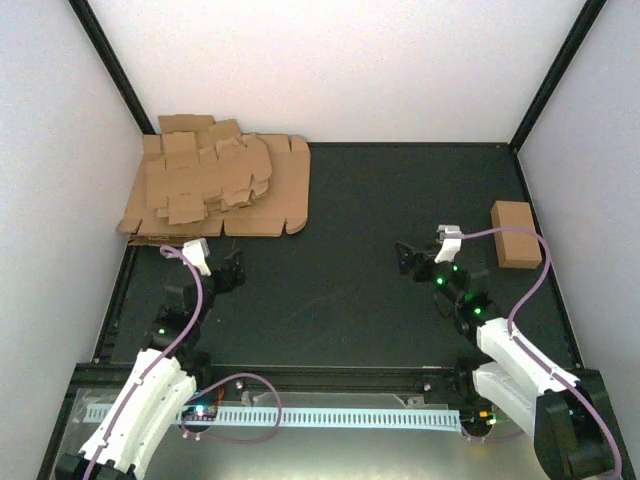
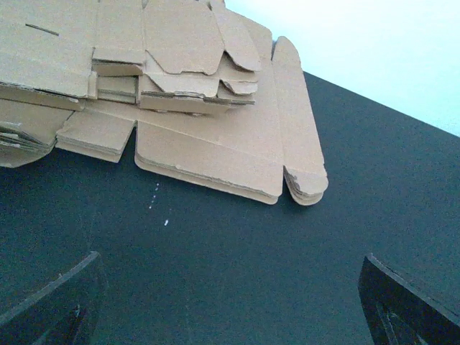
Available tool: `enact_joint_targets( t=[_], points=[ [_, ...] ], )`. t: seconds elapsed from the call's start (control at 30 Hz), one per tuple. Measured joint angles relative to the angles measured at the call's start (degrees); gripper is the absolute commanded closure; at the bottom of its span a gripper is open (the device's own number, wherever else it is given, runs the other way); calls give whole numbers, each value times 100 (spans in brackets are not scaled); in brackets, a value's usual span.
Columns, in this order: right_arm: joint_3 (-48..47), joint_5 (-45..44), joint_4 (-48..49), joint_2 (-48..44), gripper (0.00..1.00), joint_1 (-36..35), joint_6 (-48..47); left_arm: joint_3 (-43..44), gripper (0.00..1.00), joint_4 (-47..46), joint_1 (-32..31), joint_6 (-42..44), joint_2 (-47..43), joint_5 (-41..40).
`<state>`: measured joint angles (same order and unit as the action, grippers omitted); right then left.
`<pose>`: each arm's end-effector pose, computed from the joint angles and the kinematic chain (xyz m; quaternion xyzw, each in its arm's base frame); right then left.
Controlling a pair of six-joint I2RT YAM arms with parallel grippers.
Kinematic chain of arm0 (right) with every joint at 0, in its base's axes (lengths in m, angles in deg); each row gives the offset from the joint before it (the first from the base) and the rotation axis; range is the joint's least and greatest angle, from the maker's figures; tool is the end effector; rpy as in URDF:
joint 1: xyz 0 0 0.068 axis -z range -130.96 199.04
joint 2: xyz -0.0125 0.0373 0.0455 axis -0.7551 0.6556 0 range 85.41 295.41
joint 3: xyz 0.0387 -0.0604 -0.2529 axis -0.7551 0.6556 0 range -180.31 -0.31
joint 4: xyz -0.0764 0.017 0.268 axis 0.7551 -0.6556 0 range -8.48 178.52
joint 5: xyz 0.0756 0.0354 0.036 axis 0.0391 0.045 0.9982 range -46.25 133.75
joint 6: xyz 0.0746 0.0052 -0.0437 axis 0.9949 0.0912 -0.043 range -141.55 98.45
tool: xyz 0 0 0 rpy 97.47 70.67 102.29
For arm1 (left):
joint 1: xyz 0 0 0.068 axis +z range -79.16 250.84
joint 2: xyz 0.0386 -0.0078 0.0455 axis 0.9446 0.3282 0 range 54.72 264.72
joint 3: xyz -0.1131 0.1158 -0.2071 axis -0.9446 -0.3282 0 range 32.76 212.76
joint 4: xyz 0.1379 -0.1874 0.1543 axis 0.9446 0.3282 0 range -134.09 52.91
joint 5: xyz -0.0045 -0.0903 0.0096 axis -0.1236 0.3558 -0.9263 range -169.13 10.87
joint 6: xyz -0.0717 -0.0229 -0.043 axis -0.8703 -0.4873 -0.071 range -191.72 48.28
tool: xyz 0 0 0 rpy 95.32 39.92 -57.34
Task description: Fold the paper box
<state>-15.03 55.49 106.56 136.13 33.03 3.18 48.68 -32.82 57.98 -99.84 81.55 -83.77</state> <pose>0.2357 0.0839 0.1574 0.0012 0.8068 0.2811 0.5197 0.1996 -0.0393 0.1801 -0.1324 0.8189 -0.1637 0.5340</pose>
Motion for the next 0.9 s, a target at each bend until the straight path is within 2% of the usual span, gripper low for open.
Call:
enact_joint_targets(
  t=[0.37,0.53,0.63,0.9],
  points=[
    [0,-50,2,28,1,0,0,0,1,-28,0,31,20,90],
    [0,-55,9,63,1,0,2,101,1,-142,0,382,308,367],
    [0,-52,33,72,0,0,2,553,1,-94,0,595,911,372],
    [9,9,127,74,0,0,72,3346,3,282,2,986,3919,66]
  ],
)
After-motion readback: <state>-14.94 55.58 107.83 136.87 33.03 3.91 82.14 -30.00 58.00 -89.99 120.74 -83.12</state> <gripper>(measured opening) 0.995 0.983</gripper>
